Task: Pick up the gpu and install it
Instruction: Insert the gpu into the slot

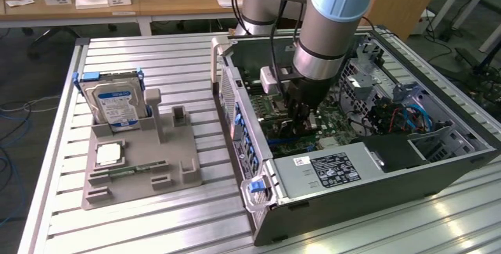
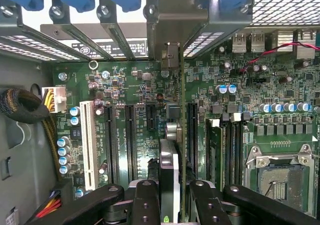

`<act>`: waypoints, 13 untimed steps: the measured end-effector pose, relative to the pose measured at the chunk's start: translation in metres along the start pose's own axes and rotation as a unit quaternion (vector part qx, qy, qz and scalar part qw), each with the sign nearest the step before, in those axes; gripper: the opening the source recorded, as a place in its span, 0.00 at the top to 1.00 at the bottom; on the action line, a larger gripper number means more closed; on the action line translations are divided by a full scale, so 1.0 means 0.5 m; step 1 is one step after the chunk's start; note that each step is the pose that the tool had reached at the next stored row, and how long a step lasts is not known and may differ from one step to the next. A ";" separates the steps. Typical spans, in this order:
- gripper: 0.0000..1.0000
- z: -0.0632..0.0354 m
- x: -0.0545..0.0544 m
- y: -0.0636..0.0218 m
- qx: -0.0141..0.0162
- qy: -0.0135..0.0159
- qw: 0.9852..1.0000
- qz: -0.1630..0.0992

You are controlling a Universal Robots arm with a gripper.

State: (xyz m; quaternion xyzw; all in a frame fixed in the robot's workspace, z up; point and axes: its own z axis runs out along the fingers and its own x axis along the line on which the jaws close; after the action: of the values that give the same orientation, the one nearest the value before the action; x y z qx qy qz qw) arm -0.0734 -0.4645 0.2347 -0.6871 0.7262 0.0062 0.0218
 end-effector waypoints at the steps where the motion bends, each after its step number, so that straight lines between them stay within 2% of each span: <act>1: 0.72 0.000 0.000 0.000 0.000 0.000 1.000 0.000; 13: 0.72 0.005 0.000 0.001 0.000 0.000 1.000 0.000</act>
State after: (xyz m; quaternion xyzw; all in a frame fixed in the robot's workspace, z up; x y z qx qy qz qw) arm -0.0739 -0.4643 0.2322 -0.6871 0.7262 0.0065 0.0215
